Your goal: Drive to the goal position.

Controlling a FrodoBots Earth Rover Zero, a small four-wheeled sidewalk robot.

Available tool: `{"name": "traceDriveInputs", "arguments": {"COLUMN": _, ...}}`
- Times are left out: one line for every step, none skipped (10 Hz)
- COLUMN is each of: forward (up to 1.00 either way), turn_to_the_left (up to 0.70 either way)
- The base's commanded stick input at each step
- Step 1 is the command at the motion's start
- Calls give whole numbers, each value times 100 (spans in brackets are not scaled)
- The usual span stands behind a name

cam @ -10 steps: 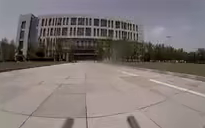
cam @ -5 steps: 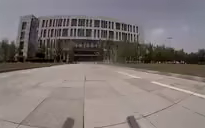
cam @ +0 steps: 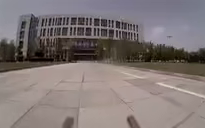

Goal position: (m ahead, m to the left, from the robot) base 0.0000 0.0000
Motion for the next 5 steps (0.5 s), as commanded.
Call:
{"name": "traceDriveInputs", "arguments": {"forward": 0, "turn_to_the_left": 0}}
{"name": "traceDriveInputs", "arguments": {"forward": 0, "turn_to_the_left": 0}}
{"name": "traceDriveInputs", "arguments": {"forward": 0, "turn_to_the_left": 0}}
{"name": "traceDriveInputs", "arguments": {"forward": 0, "turn_to_the_left": 0}}
{"name": "traceDriveInputs", "arguments": {"forward": 0, "turn_to_the_left": 0}}
